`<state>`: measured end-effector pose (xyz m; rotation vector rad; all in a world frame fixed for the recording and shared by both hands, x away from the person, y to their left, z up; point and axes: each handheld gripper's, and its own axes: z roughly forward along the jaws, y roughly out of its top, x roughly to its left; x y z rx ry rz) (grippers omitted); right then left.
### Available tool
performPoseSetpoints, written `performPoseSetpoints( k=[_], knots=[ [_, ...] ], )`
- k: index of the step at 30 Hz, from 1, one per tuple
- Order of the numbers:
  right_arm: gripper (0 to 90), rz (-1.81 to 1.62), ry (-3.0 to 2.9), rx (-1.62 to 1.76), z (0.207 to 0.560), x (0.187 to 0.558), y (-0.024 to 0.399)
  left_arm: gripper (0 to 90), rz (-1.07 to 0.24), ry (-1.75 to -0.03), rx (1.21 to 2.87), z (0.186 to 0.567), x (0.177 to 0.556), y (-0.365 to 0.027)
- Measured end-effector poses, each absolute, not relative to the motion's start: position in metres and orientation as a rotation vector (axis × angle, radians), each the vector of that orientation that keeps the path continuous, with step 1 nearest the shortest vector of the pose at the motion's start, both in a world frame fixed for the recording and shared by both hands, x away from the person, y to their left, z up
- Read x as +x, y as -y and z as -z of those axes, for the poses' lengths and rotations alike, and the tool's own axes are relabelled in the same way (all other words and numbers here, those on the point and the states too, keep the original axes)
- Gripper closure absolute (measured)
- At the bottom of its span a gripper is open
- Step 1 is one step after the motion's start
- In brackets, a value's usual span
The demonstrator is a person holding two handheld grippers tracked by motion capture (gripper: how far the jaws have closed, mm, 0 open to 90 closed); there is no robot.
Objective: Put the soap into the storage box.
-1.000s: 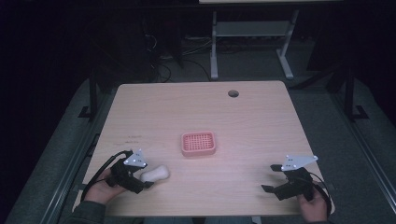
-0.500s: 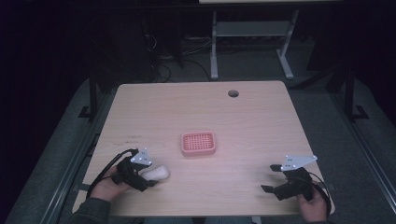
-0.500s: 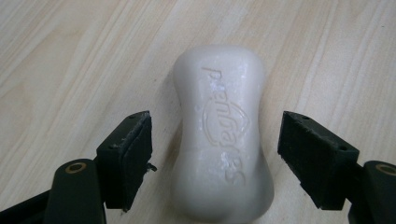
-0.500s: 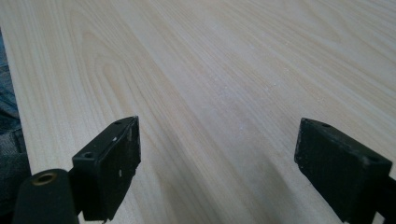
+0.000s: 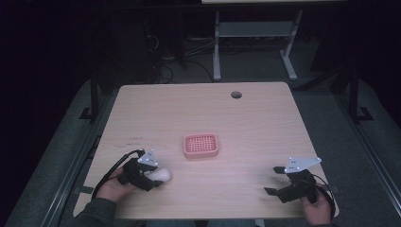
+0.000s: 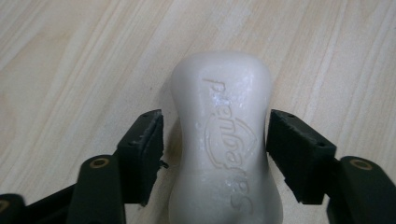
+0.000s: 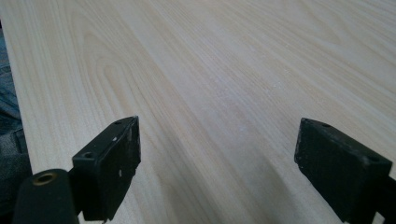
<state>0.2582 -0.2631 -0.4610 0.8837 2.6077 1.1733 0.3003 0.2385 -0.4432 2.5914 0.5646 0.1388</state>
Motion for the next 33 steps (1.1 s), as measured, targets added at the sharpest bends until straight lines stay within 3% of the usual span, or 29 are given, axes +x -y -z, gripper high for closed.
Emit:
performPoseSetpoints(
  k=[9, 33],
  knots=[
    [14.2, -1.172, -2.608, 0.878, 0.461, 0.2584, 0.2629, 46.9, -0.127, -0.56, 2.594, 0.4462, 0.3003, -0.2374],
    [14.2, -1.181, -2.601, 0.883, 0.4599, 0.2575, 0.2639, 49.2, -0.14, -0.582, 2.616, 0.4446, 0.2993, -0.234]
  ],
)
